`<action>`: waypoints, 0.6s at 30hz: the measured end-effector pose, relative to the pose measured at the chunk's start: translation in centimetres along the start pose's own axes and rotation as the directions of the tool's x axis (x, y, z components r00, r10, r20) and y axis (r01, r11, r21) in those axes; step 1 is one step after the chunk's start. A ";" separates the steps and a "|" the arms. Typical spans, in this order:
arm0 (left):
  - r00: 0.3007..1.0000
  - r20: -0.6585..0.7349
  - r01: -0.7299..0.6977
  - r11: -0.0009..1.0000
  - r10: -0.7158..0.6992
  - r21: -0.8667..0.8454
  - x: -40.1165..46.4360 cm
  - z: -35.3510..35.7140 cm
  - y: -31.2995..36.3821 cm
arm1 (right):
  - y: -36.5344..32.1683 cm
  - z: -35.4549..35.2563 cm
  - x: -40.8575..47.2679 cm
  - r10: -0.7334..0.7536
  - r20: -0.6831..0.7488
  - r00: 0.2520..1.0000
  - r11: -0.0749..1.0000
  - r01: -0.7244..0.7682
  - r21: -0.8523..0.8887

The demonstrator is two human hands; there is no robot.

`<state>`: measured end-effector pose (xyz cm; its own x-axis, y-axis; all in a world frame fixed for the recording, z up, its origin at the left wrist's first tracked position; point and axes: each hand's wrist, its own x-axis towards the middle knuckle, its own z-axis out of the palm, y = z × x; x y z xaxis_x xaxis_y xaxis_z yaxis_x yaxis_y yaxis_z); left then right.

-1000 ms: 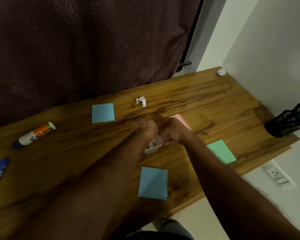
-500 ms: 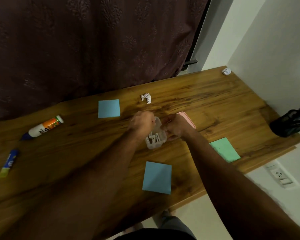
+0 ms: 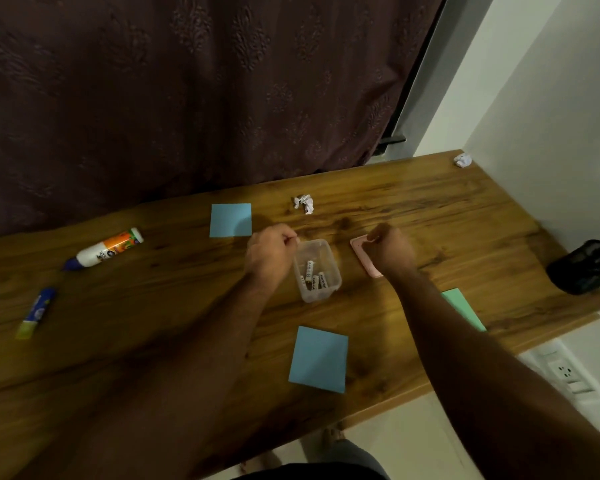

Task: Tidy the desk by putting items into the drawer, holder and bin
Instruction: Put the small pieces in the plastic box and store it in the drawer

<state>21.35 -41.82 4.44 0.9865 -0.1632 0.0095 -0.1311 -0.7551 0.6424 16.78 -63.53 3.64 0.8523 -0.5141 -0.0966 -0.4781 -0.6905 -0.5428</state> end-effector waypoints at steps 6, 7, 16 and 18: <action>0.990 -0.048 0.117 0.973 -0.129 -0.200 -0.5 0.3 -0.3 | 4.6 0.8 1.4 0.133 0.123 0.983 0.939 -0.085 -0.332; 0.989 -0.051 0.127 0.971 -0.140 -0.205 -0.6 0.5 -0.3 | 4.6 1.0 1.4 0.143 0.104 0.984 0.933 -0.099 -0.346; 0.963 -0.072 0.231 0.933 -0.260 -0.276 -1.5 1.8 0.3 | 4.0 2.0 1.9 0.082 0.167 0.982 0.913 -0.007 -0.409; 0.954 -0.098 0.247 0.931 -0.282 -0.270 -1.8 1.9 0.4 | 4.1 1.9 2.3 0.066 0.173 0.983 0.939 -0.003 -0.344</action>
<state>19.32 -43.04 3.18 0.9881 0.1191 -0.0969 0.1480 -0.5718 0.8070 17.22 -66.57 -0.38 0.8425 -0.4630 -0.2754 -0.5244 -0.8218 -0.2227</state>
